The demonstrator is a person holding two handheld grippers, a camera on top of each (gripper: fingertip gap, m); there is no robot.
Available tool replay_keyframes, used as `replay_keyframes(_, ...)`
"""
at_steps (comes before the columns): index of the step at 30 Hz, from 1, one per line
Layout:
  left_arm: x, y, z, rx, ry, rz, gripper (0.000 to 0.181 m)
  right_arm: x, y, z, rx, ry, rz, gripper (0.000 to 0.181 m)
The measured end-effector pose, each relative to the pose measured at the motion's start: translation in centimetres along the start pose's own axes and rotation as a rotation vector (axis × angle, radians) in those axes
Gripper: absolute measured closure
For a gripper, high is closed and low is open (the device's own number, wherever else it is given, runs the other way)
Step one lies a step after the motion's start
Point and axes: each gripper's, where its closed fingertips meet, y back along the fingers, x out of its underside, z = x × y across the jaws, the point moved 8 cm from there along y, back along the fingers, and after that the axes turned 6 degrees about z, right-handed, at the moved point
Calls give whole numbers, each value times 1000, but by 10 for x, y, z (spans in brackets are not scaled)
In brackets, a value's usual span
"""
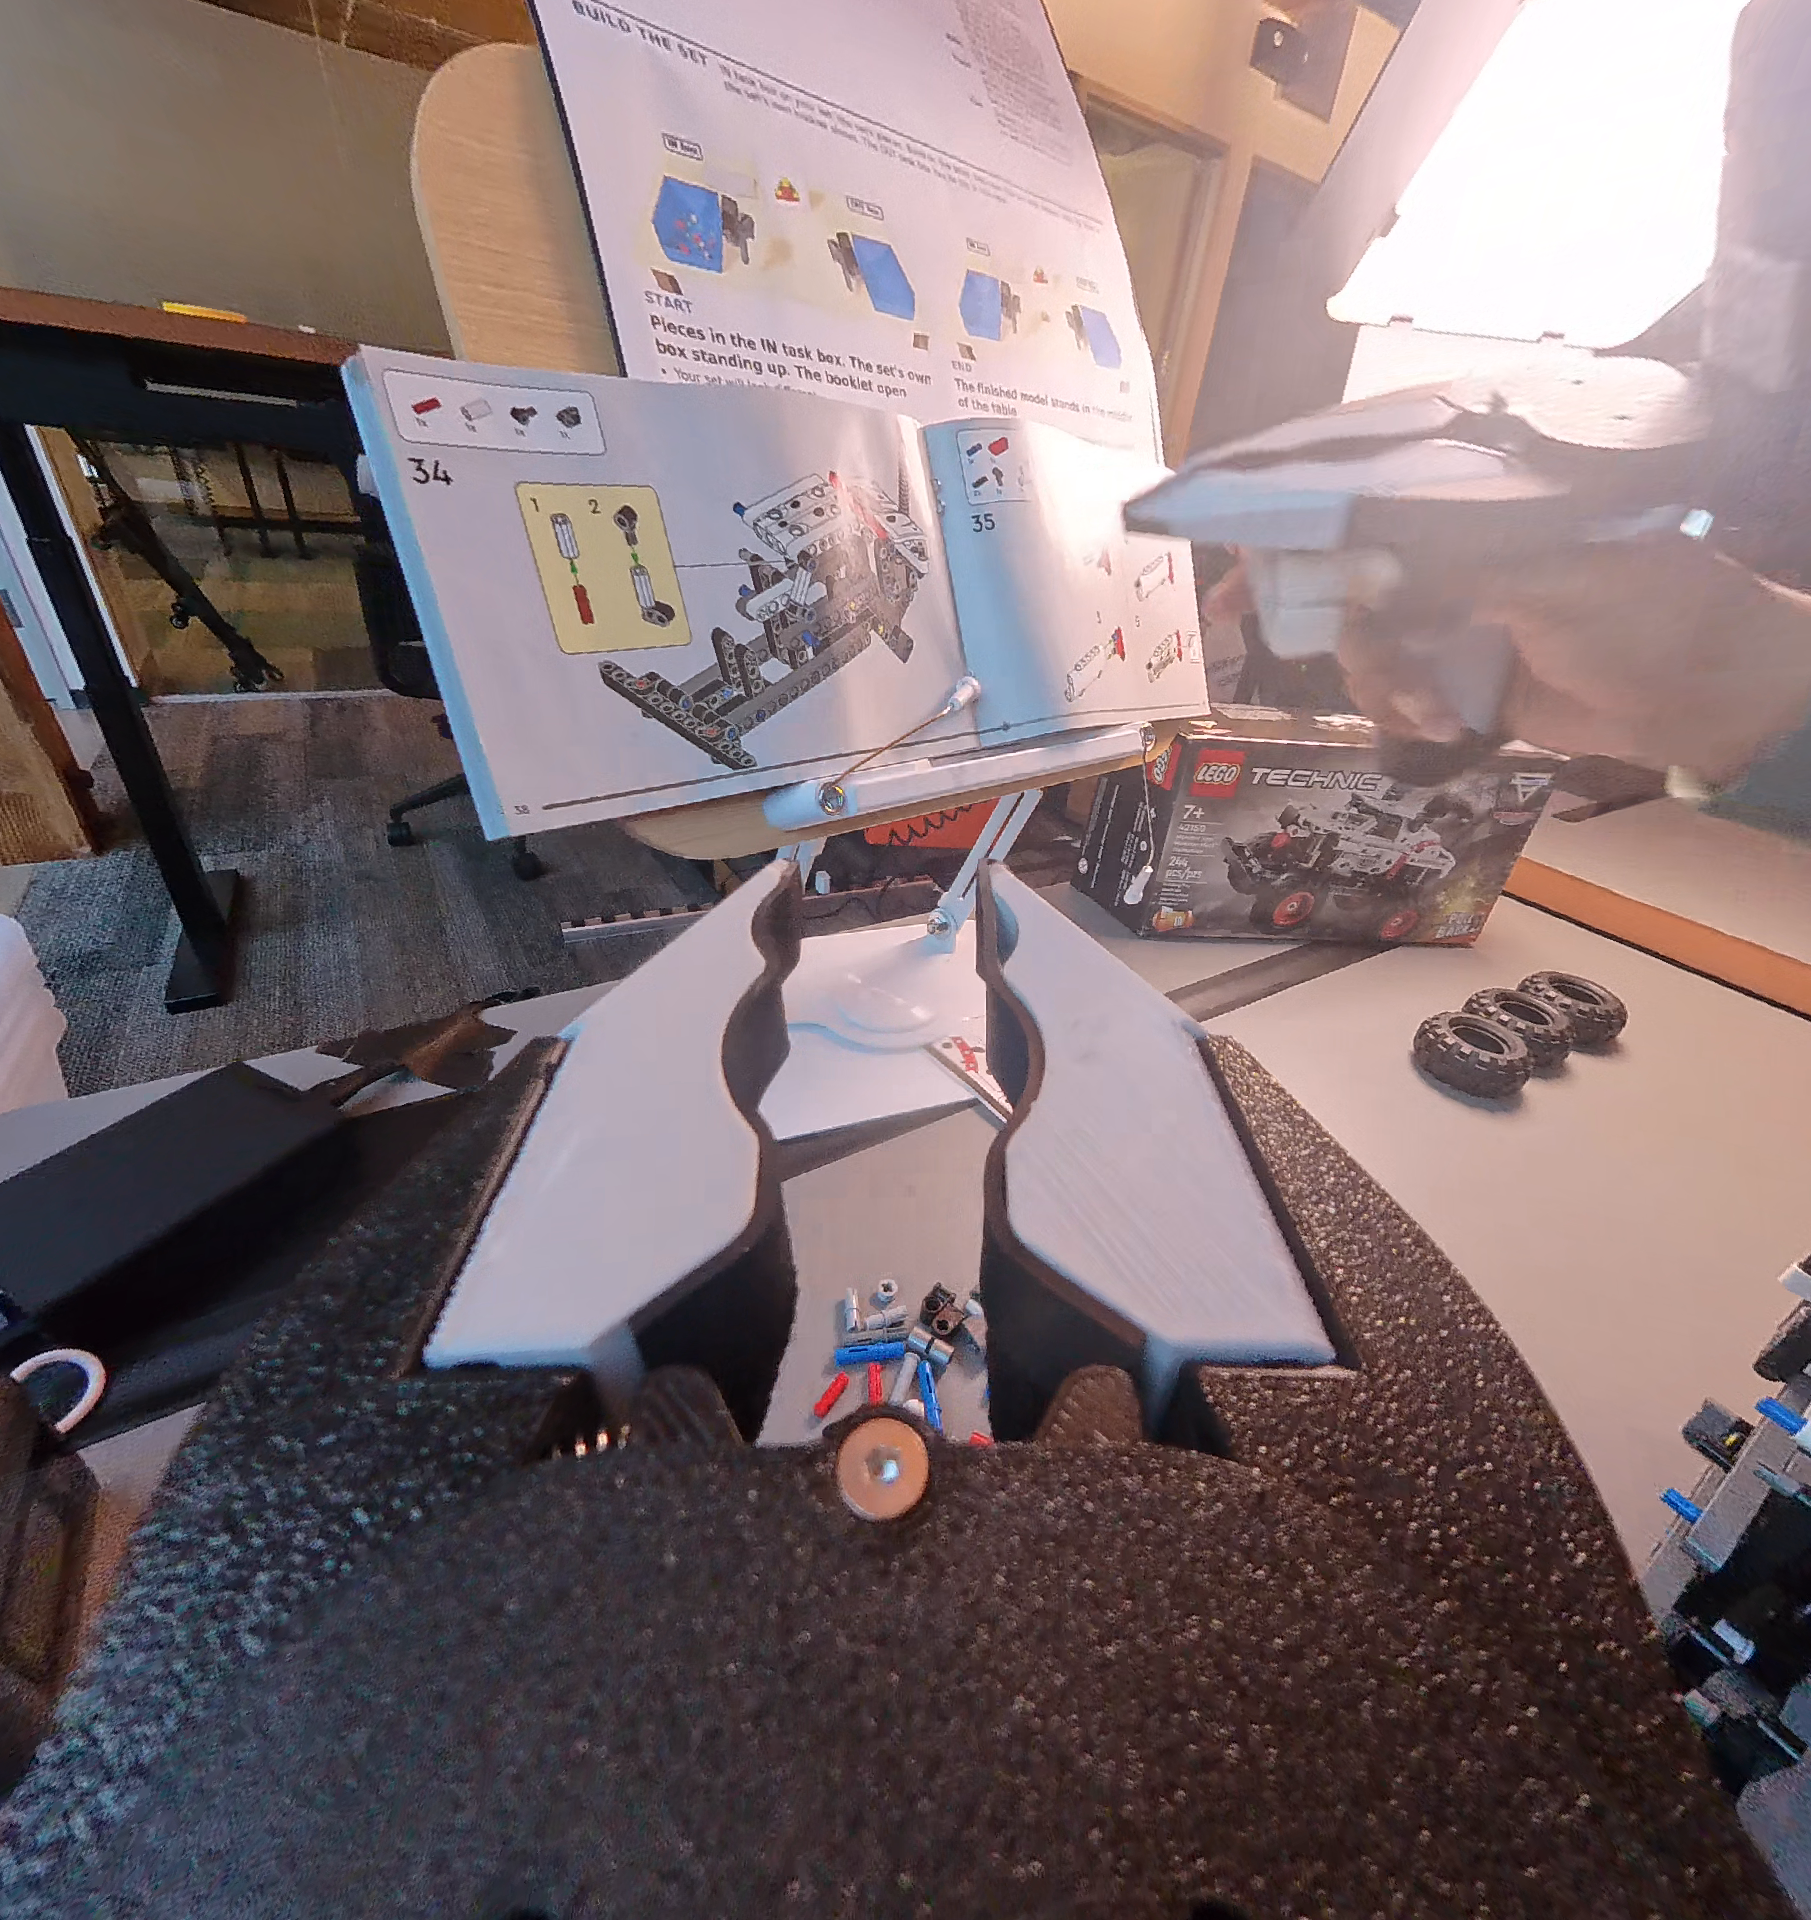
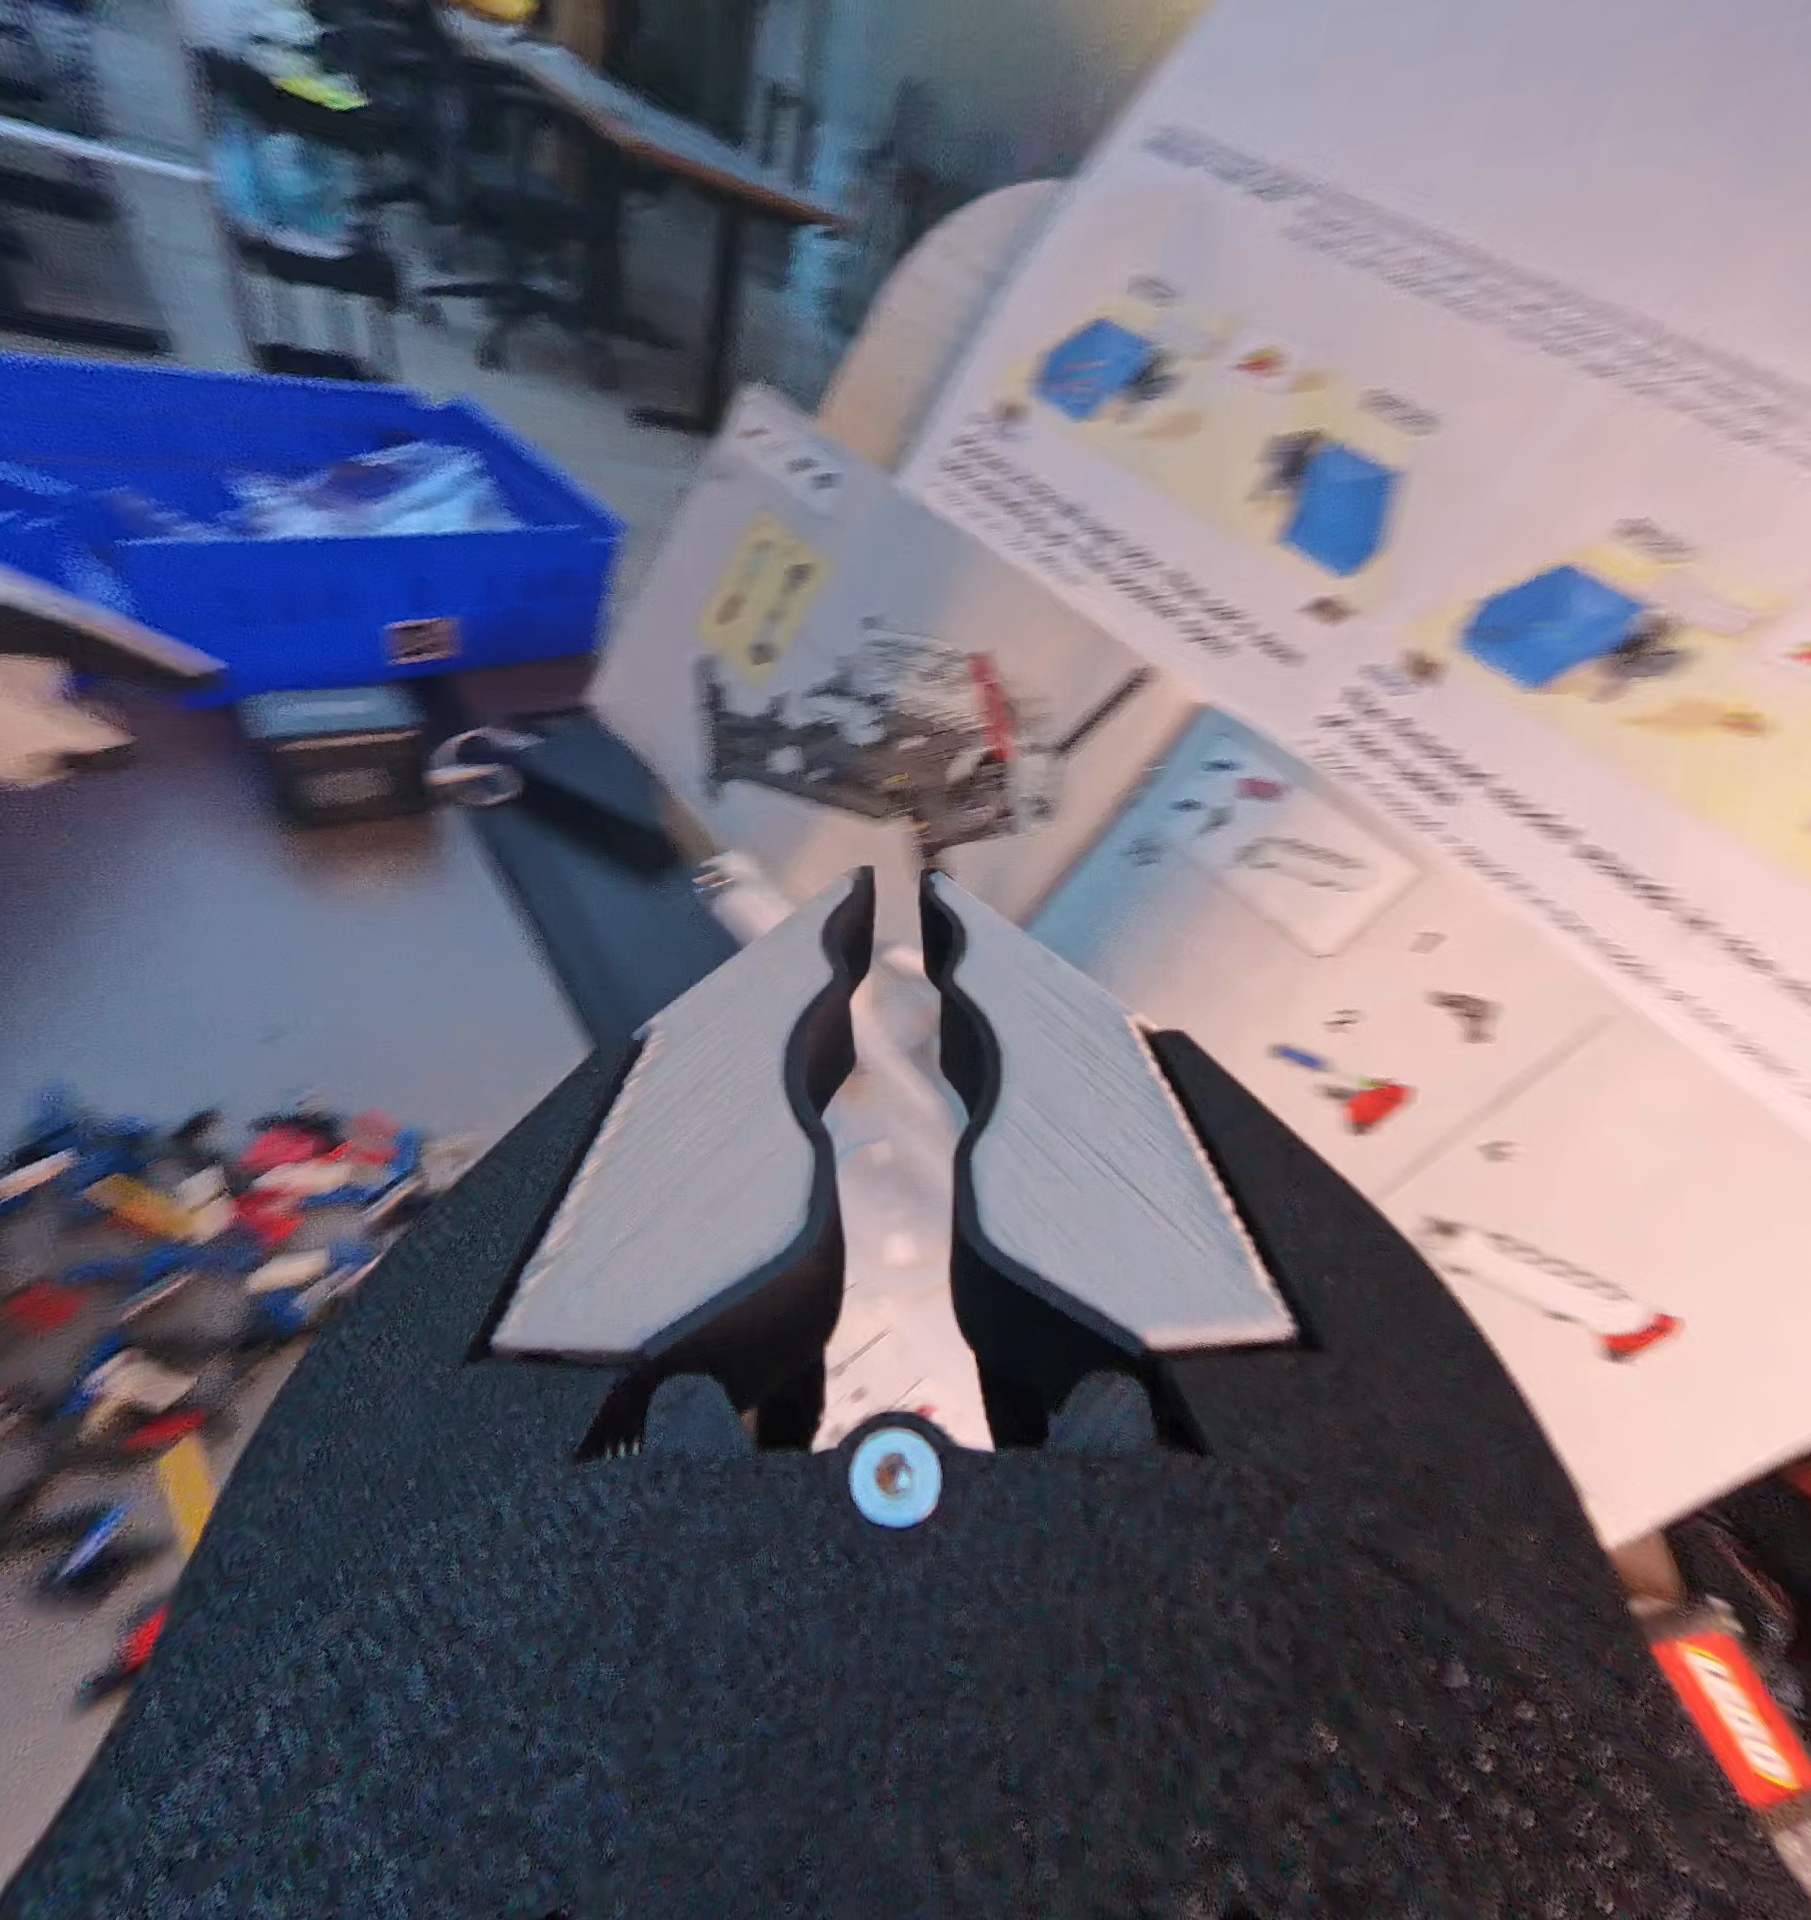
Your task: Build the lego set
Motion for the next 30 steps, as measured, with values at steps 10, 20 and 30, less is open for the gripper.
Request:
replay_keyframes(10, -2, 0, -4, 116, 22, 189, 146, 116, 111, 173, -800, 321, 794, 85)
replay_keyframes(20, 59, 14, -32, 311, -163, 865, 157, 171, 148, 145, -674, 808, 1111, 133)
replay_keyframes(30, 97, 6, -33, 326, -189, 1035, 160, 126, 178, 134, -468, 339, 582, 109)
